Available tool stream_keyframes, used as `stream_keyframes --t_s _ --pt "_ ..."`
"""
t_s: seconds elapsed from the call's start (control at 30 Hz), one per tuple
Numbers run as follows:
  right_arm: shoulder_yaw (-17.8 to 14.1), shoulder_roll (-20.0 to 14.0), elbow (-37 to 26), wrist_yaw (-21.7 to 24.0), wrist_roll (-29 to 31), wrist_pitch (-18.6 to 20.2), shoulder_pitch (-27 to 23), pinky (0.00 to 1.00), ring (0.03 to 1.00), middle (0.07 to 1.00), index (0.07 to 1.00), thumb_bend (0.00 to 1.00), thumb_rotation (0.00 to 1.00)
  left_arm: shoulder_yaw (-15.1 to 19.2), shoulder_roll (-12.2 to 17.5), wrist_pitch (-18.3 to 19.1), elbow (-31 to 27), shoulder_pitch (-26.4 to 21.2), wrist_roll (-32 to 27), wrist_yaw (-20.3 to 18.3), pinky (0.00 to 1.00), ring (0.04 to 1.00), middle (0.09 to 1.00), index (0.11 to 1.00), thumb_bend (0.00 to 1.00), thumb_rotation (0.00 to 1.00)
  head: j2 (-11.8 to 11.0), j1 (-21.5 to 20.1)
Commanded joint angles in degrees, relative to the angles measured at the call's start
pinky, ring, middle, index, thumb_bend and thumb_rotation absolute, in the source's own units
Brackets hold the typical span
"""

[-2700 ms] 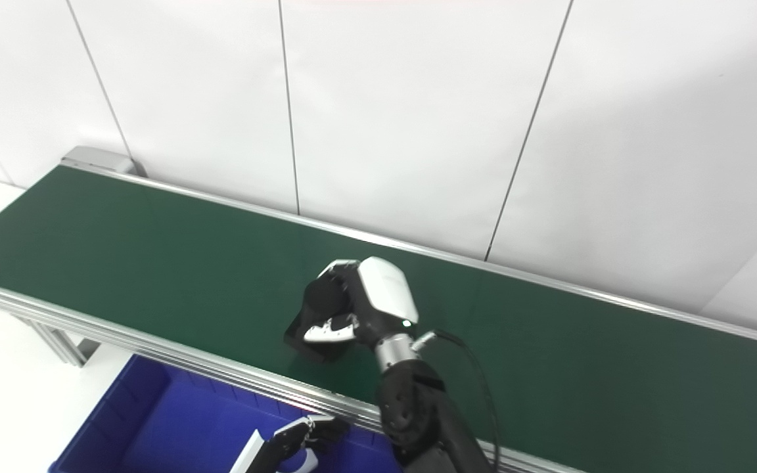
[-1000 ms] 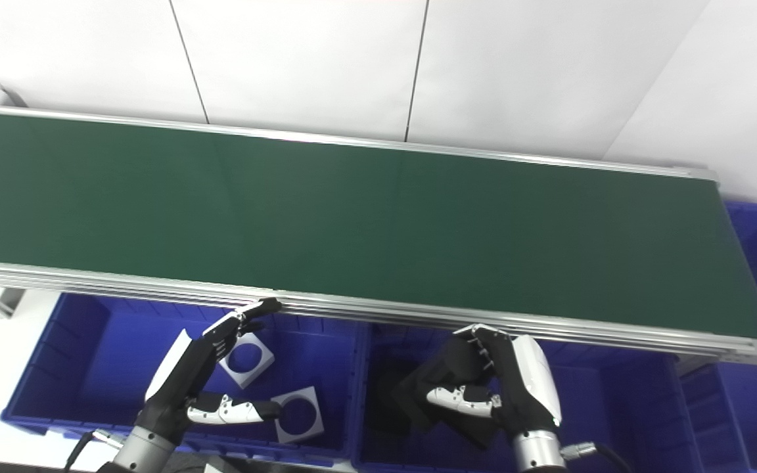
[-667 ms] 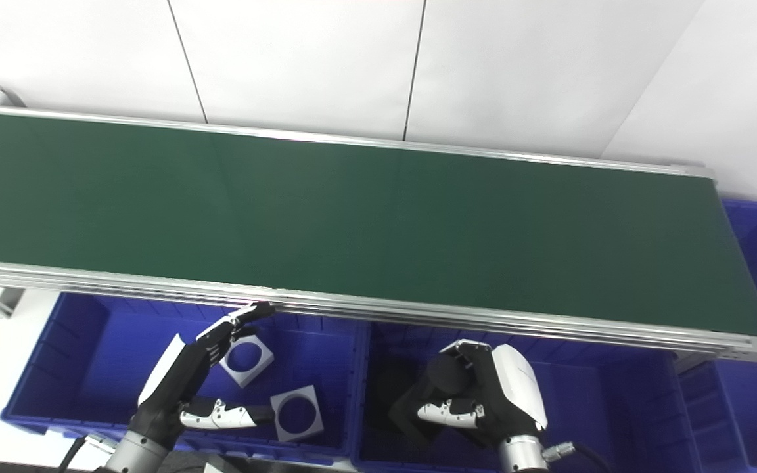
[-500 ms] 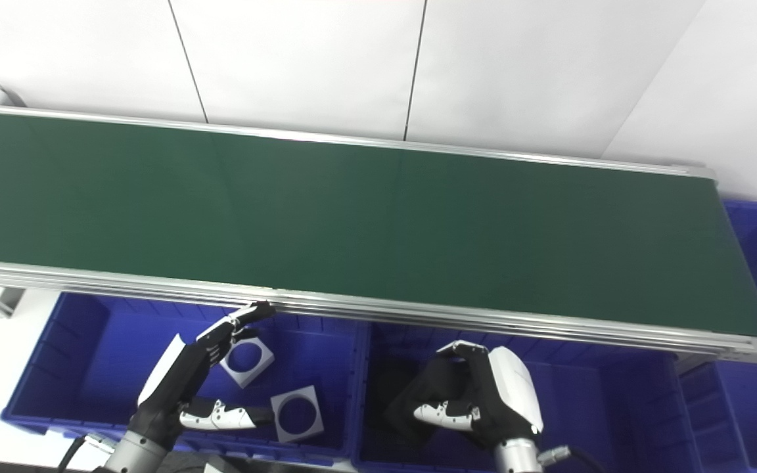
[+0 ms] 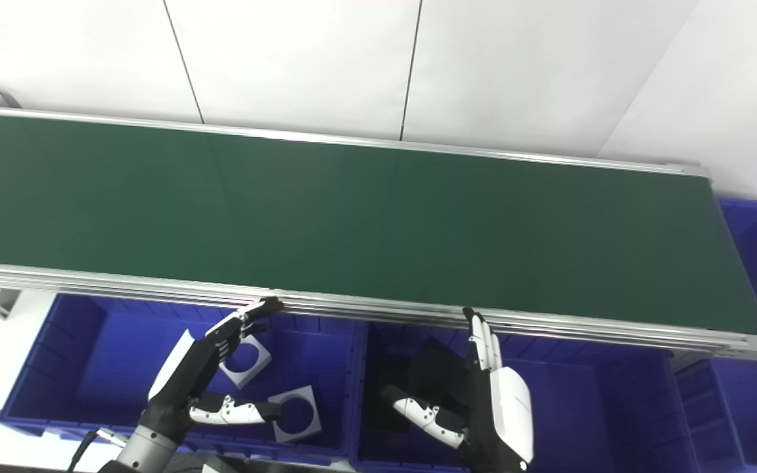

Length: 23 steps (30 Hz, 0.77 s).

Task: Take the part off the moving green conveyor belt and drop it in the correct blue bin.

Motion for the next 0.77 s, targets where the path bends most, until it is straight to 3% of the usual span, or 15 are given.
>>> stream_keyframes --t_s 0.0,0.07,0.27,0.47,0.63,0.73 --pt "0.2 0.3 0.1 -0.3 3.4 -5.3 -0.2 0.84 0.961 1.000 1.000 0.80 0.47 0.5 0.3 -2.5 -0.3 -0.2 -1.2 -0.6 0.84 0.904 0.913 0.821 0.87 0.34 -0.3 -0.2" --pt "0.4 -0.2 1.2 1.1 7.1 -7.7 -0.5 0.81 0.939 1.000 1.000 0.81 0.50 0.8 0.3 -2.4 0.2 -0.3 -2.4 -1.2 0.83 0.903 0.917 0.821 0.87 0.34 -0.7 -0.3" --pt "0.3 -1.1 5.4 3.8 15.4 -14.4 -1.9 0.85 0.918 0.958 0.973 0.87 0.50 1.2 0.4 -3.6 2.4 -1.0 -3.8 -2.5 0.84 0.915 0.933 0.826 0.86 0.32 -2.4 -0.7" --pt "0.2 -1.7 7.5 5.2 17.8 -18.9 -2.3 0.83 0.883 0.909 0.946 0.90 0.51 1.8 0.1 -4.3 4.1 -1.1 -4.7 -3.0 0.85 0.915 0.926 0.831 0.88 0.31 -3.5 -0.8" --pt "0.0 -1.5 8.0 5.0 17.1 -20.4 -1.9 0.80 0.853 0.866 0.948 0.94 0.58 2.4 -0.4 -5.2 5.5 -1.2 -6.0 -3.4 0.86 0.920 0.934 0.854 0.89 0.31 -4.4 -1.5" --pt "-0.2 -1.2 8.5 4.6 16.6 -21.5 -1.8 0.77 0.835 0.855 0.933 0.92 0.57 2.7 -0.6 -5.3 5.9 -1.3 -6.5 -3.7 0.87 0.922 0.947 0.882 0.88 0.32 -4.7 -1.7"
